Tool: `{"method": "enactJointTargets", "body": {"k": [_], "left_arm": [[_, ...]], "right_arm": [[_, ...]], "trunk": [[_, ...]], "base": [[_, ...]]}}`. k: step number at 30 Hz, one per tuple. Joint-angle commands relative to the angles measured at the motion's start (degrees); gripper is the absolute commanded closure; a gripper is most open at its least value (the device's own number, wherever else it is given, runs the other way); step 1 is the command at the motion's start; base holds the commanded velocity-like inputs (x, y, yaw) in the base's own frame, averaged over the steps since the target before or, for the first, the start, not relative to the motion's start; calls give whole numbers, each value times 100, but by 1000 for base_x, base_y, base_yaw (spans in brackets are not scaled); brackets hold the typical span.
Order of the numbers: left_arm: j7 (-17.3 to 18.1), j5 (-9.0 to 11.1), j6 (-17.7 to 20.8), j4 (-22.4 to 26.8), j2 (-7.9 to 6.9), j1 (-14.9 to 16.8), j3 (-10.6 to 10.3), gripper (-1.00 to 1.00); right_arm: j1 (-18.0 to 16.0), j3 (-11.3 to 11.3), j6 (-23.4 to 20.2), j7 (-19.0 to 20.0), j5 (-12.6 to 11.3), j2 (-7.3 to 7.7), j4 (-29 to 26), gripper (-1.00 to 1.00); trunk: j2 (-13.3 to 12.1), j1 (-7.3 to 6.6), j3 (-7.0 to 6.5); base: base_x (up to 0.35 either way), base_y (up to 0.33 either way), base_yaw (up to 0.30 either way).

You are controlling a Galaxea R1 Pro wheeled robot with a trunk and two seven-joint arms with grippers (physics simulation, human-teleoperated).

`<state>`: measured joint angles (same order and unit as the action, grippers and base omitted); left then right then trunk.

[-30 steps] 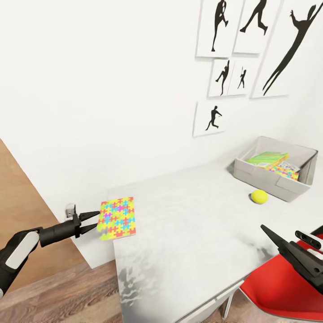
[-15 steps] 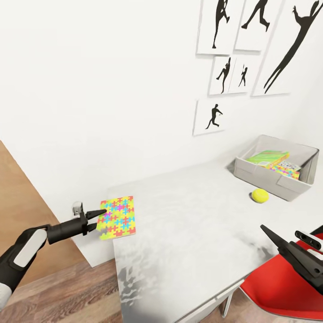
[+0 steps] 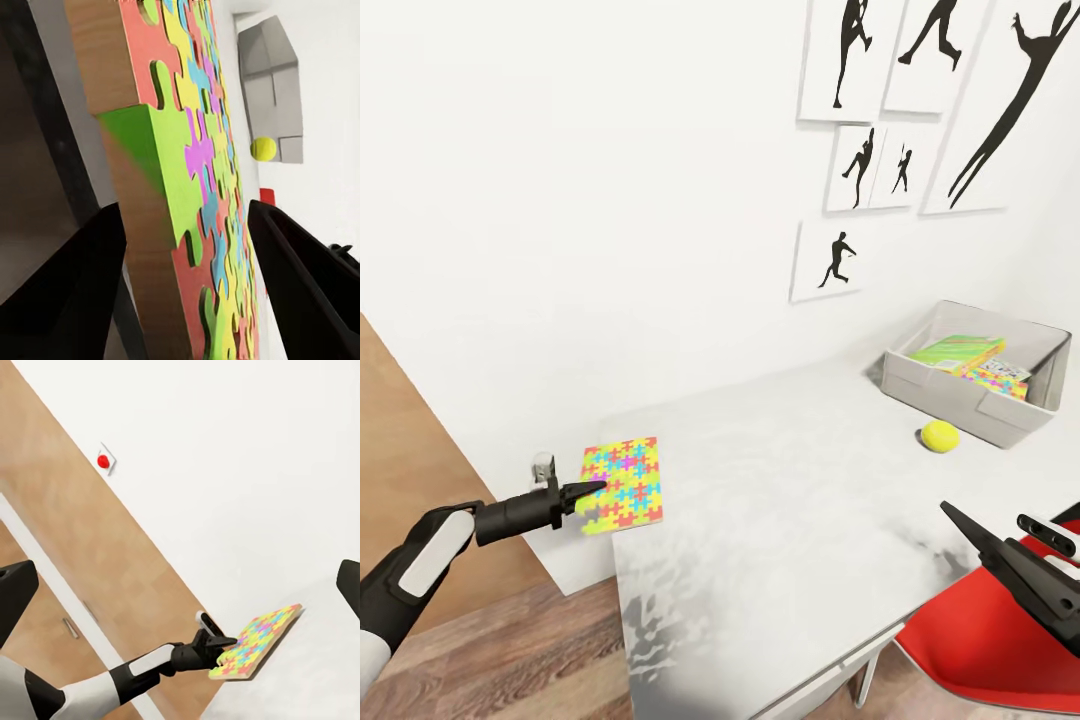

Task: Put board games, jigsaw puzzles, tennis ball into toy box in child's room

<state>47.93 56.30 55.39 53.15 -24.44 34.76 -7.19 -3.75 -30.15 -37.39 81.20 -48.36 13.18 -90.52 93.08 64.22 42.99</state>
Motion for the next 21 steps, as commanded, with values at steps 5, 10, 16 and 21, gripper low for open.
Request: {"method": "enactJointTargets", "body": {"k": [5, 10, 16, 21], "left_arm": [[73, -93, -61, -3, -17, -3, -6, 100], [84, -84, -60, 1, -41, -4, 7, 100], [92, -80, -57, 260, -56, -12, -6, 100], [93, -49, -48, 454, -80, -47, -2, 100]], "right_arm": [[-3, 12, -58, 10, -16, -2, -1, -100], [-3, 26, -58, 4, -16, -8, -1, -100], [-3, 35, -56, 1, -16, -8, -1, -100], [-3, 36, -57, 1, -16, -8, -1, -100]], "trunk": [[2, 0, 5], [2, 0, 5], [2, 0, 5], [-118, -66, -49]], "base": [[0, 0, 0], [-39, 0, 0], [-103, 9, 0], [-9, 1, 0]]}}
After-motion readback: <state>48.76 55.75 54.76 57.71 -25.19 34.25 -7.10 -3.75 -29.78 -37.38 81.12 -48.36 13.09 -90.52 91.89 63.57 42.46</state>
